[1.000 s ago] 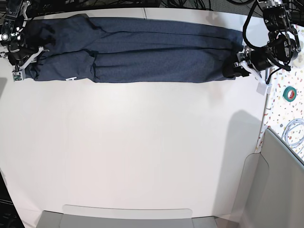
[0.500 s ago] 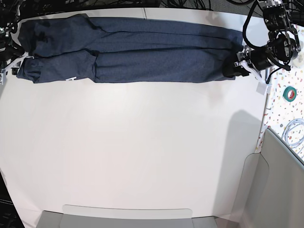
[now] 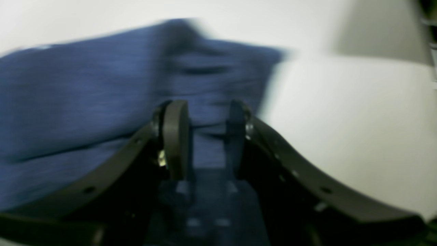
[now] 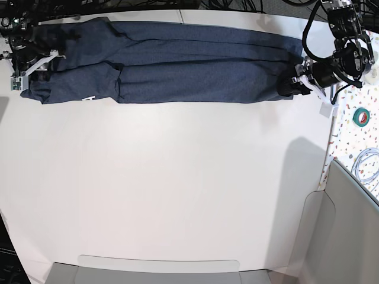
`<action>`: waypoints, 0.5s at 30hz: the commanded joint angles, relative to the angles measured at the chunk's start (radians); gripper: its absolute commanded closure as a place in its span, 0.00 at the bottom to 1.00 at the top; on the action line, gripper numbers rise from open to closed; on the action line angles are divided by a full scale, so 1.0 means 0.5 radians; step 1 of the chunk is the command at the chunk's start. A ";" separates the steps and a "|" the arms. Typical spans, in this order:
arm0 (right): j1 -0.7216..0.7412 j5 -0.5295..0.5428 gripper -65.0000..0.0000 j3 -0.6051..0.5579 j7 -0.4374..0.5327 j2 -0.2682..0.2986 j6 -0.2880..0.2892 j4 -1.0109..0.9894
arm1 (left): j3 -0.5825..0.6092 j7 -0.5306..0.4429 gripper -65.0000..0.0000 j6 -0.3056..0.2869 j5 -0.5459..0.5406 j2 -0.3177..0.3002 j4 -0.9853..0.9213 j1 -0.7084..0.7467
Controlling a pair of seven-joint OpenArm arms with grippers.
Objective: Layout the t-shirt on the table in an organized manner, then fold the t-shirt properly
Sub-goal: 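Lower the folded hem onto the collar edge with both grippers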
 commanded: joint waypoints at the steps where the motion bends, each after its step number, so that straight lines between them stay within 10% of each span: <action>1: -0.029 0.112 0.68 0.030 0.003 0.034 -0.007 0.028 | -0.012 -0.012 0.73 -0.003 -0.042 -0.029 0.031 -0.012; 7: -0.081 0.762 0.68 0.374 -0.261 -0.064 -0.007 0.031 | -0.012 -0.012 0.73 -0.003 -0.042 -0.029 0.031 -0.015; 15: 0.020 1.002 0.68 0.810 -0.518 -0.174 -0.007 0.028 | -0.012 -0.021 0.73 -0.003 -0.042 -0.029 0.031 -0.009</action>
